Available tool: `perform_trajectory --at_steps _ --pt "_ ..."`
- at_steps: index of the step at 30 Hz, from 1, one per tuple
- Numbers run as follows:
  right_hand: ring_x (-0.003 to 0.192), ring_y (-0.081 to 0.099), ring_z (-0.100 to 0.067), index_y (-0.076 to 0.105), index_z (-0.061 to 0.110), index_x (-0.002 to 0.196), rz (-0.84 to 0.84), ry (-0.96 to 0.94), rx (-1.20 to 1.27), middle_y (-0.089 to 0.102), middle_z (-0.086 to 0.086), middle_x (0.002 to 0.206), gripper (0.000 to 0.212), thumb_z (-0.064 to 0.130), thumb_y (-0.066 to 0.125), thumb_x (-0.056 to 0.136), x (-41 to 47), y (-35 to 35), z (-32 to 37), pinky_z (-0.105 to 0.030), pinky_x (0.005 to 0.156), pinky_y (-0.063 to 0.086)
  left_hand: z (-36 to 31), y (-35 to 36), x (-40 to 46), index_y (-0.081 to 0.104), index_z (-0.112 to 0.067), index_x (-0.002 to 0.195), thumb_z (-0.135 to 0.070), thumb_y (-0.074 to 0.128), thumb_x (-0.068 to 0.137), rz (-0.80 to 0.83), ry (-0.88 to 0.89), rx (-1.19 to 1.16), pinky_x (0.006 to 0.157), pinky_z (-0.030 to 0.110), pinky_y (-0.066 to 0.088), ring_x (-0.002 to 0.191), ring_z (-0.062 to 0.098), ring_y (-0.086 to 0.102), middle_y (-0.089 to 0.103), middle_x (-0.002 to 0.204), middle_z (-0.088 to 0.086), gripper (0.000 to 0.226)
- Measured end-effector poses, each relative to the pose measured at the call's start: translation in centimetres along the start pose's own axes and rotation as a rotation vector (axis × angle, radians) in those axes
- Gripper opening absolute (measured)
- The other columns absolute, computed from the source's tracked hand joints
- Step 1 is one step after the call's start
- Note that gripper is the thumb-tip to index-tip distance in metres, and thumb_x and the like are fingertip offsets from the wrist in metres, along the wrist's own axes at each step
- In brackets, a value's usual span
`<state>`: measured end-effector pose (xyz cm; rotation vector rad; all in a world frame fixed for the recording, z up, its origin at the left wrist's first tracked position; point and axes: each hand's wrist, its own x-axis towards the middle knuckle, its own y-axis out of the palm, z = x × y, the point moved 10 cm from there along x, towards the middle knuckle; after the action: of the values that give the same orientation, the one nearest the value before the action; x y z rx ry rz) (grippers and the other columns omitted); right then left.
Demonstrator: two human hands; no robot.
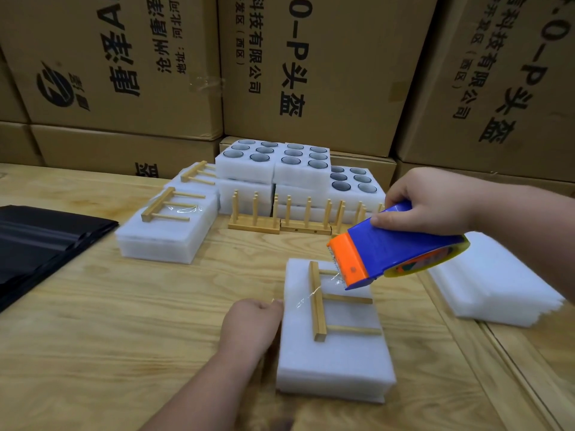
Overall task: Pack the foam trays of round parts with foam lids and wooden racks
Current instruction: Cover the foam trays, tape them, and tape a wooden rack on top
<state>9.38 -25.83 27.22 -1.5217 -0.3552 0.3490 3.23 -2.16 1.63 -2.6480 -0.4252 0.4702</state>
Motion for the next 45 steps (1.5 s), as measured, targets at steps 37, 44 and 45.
perform_trajectory --at_steps 37,44,45 --pt "0.062 0.068 -0.002 0.072 0.024 0.079 0.057 0.127 0.190 0.071 0.014 0.067 0.045 0.067 0.061 0.088 -1.1 5.4 -5.6 -0.024 0.053 0.049 -4.4 -0.3 -1.3 0.064 -0.032 0.120 -0.030 0.062 0.094 -0.079 0.324 -0.178 0.084 0.028 0.050 0.088 -0.004 0.062 0.066 0.097 -0.018 0.026" --pt "0.062 0.067 -0.004 0.073 0.025 0.076 0.069 0.156 0.221 0.071 0.013 0.067 0.047 0.068 0.061 0.087 -0.9 8.2 -6.9 -0.026 0.055 0.049 -10.9 6.2 -4.7 0.013 -0.034 0.162 -0.060 0.056 0.087 0.277 0.600 0.203 0.123 0.029 0.017 0.154 0.002 0.008 0.016 0.167 -0.018 0.091" --pt "0.062 0.066 -0.002 0.072 0.026 0.076 0.076 0.156 0.229 0.070 0.016 0.067 0.046 0.069 0.061 0.087 -0.9 8.7 -7.0 -0.024 0.054 0.047 -11.1 7.0 -4.9 0.007 -0.032 0.163 -0.060 0.056 0.090 0.294 0.613 0.272 0.125 0.031 0.012 0.155 0.003 -0.001 0.010 0.169 -0.016 0.092"
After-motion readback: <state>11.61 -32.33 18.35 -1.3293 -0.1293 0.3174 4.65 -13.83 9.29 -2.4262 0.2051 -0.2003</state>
